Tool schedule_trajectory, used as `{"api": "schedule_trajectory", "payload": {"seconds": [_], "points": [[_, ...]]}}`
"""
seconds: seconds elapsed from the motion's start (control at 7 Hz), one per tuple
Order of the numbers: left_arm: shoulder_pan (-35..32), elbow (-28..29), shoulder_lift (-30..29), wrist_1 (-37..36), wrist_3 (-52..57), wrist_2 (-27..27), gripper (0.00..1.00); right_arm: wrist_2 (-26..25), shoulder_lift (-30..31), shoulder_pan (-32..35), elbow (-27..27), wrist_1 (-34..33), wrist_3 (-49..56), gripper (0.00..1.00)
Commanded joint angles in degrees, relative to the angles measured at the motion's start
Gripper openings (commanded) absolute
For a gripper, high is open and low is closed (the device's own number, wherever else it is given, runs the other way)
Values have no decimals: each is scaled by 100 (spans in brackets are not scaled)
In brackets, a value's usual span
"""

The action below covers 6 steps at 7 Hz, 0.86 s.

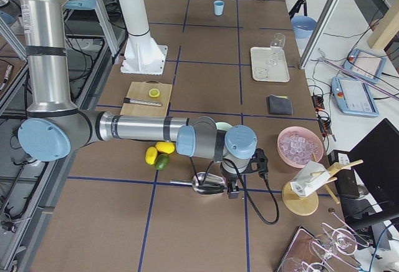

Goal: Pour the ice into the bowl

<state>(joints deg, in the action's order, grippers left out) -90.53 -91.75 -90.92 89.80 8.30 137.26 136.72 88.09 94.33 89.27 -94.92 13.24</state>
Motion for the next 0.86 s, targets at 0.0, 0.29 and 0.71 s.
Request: {"api": "schedule_trajectory", "payload": {"seconds": [0.0, 0.29, 0.71], "points": [[0, -28, 4, 11, -4, -15, 100, 4, 7, -2, 20, 9, -14, 100], [0, -89, -5, 11, 5, -15, 100, 30, -19, -2, 38, 0, -208, 100], [18, -238, -145, 142, 5, 3, 100, 65, -185, -204, 64, 483, -434, 100]]}}
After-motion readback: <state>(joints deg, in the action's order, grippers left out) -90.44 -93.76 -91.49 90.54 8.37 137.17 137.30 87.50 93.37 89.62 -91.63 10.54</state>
